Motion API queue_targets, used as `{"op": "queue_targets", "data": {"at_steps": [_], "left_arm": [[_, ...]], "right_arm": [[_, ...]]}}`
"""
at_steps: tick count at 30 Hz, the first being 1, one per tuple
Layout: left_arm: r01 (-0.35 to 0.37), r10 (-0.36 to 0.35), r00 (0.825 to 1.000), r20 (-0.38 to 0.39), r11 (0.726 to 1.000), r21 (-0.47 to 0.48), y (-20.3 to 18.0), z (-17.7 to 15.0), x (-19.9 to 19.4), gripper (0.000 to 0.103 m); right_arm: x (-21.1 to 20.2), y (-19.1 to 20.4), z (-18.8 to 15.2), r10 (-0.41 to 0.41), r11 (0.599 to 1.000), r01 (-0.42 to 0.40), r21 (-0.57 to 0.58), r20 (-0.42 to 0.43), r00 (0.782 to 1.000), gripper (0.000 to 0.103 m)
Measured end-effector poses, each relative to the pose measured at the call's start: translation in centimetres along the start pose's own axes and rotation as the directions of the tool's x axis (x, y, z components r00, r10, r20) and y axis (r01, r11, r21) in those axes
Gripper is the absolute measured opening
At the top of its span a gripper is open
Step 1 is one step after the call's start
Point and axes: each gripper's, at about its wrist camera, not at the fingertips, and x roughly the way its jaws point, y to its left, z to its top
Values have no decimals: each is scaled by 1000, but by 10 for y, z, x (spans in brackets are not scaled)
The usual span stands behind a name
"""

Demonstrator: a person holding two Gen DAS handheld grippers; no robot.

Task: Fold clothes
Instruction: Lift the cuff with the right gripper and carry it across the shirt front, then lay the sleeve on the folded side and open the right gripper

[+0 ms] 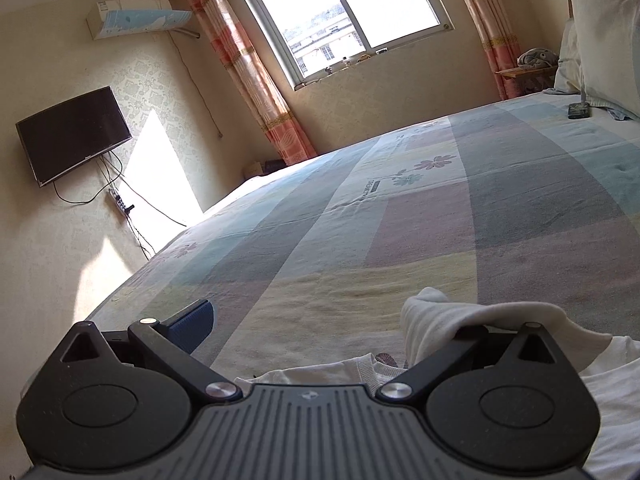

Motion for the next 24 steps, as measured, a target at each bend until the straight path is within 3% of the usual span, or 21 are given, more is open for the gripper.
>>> {"op": "queue_targets", "data": {"at_steps": [11, 17, 20, 24], "left_arm": [[17, -18, 1000, -19, 1000, -22, 4, -7, 8, 102], [27, -28, 999, -26, 999, -22, 2, -7, 12, 102], [36, -36, 999, -21, 999, -27, 2, -8, 13, 102], [42, -43, 999, -21, 998, -36, 2, -10, 16, 102]], "right_arm": [[42, 5, -43, -1, 1000, -3, -26, -172, 985, 103], [56, -14, -65, 20, 998, -1, 69, -272, 962, 103], [48, -26, -73, 44, 991, -6, 133, -282, 958, 103], [30, -49, -72, 54, 971, 3, 240, -233, 971, 103]]}}
